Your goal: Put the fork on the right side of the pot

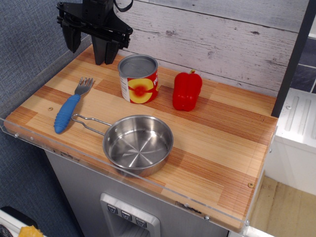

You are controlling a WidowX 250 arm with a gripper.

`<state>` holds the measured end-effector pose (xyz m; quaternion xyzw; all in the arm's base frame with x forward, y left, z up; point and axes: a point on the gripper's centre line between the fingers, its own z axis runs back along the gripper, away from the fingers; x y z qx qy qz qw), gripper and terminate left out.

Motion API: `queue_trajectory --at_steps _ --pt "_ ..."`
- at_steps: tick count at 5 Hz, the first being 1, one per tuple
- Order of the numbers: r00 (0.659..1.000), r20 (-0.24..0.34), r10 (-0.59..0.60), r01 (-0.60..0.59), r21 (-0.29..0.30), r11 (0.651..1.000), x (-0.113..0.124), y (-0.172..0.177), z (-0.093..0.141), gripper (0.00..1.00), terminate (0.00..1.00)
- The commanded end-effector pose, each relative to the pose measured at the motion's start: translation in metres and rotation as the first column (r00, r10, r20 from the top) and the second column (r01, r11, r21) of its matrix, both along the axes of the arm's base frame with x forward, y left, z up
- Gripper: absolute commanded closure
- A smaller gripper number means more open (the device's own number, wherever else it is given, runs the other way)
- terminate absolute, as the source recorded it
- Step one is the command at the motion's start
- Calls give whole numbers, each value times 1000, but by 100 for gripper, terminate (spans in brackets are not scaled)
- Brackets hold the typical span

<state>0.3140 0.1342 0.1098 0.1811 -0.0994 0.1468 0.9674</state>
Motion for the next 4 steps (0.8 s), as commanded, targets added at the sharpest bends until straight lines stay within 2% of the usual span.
queue_trajectory --at_steps 1,2,3,4 --pt "1000 0 0 0 0 1000 0 0 0 0 0" --pt "997 -28 70 -71 -22 997 -15 9 3 0 0" --pt "995 -25 96 -97 -45 994 -25 21 1 0 0" --pt "992 -46 114 -118 -96 988 -26 38 -16 0 0"
